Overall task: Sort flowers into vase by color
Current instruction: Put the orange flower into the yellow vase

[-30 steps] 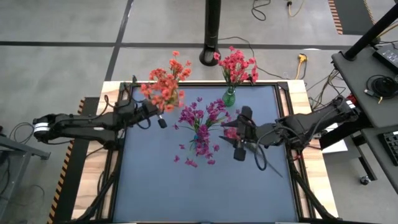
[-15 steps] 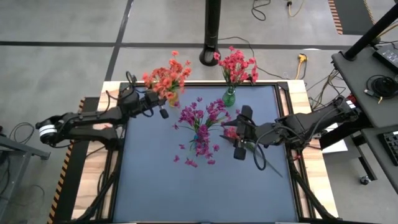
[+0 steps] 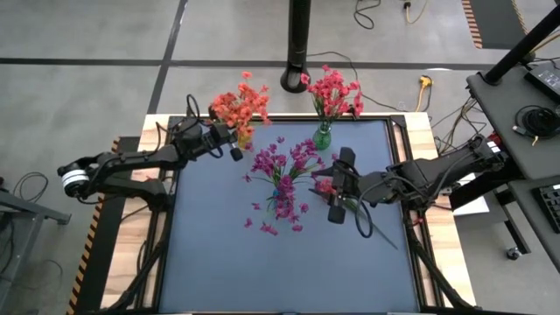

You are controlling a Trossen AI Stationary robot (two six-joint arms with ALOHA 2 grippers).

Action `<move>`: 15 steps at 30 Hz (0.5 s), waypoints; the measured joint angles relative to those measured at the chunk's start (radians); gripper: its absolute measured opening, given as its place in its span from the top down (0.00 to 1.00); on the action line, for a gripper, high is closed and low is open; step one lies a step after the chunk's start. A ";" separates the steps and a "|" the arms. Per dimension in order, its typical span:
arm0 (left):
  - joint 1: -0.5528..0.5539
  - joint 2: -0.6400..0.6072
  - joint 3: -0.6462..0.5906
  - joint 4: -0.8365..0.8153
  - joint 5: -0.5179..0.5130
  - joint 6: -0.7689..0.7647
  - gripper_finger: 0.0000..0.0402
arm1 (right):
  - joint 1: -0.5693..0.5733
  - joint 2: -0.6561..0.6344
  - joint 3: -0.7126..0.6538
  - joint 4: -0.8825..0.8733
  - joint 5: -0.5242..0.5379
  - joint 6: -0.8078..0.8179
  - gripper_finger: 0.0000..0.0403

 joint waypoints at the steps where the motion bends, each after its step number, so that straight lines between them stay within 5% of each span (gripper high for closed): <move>1: 0.005 0.002 0.000 -0.002 -0.001 -0.001 1.00 | 0.000 0.000 0.000 0.000 0.000 0.000 0.50; 15: 0.025 0.002 -0.001 -0.002 -0.045 -0.033 1.00 | -0.020 0.000 -0.007 -0.004 0.000 0.000 0.50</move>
